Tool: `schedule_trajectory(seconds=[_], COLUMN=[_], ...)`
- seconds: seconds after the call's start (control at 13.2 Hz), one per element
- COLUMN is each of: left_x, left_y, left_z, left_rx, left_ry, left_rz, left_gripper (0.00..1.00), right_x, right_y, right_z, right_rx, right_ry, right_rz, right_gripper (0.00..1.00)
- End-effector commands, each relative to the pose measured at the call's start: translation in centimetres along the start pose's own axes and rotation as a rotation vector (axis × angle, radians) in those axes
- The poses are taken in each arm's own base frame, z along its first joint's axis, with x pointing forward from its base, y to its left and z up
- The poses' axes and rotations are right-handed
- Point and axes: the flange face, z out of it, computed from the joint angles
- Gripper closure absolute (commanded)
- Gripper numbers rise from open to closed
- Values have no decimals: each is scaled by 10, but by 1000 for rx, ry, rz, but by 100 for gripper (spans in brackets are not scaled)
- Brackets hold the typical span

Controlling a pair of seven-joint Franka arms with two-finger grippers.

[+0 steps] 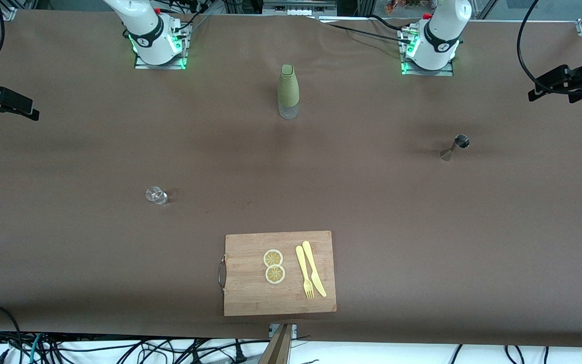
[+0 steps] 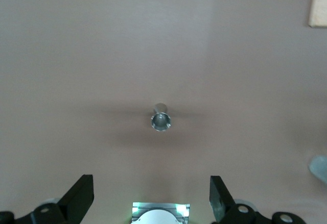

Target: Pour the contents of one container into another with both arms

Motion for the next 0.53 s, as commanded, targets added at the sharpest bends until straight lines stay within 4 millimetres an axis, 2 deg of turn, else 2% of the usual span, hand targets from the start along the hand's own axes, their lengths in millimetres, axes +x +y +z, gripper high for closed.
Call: schedule_trajectory(seconds=[0.0, 0.45], left_x=[6, 13], left_y=[11, 12], left_z=[-5, -5], left_rx=[45, 37], left_ry=[52, 81], left_rz=[-46, -49], left_gripper=[0, 0], right_x=[-6, 2], right_y=[-2, -9], right_z=[-6, -2], right_rx=[-2, -5], right_ry=[38, 84], right_rz=[35, 23], right_gripper=[0, 0])
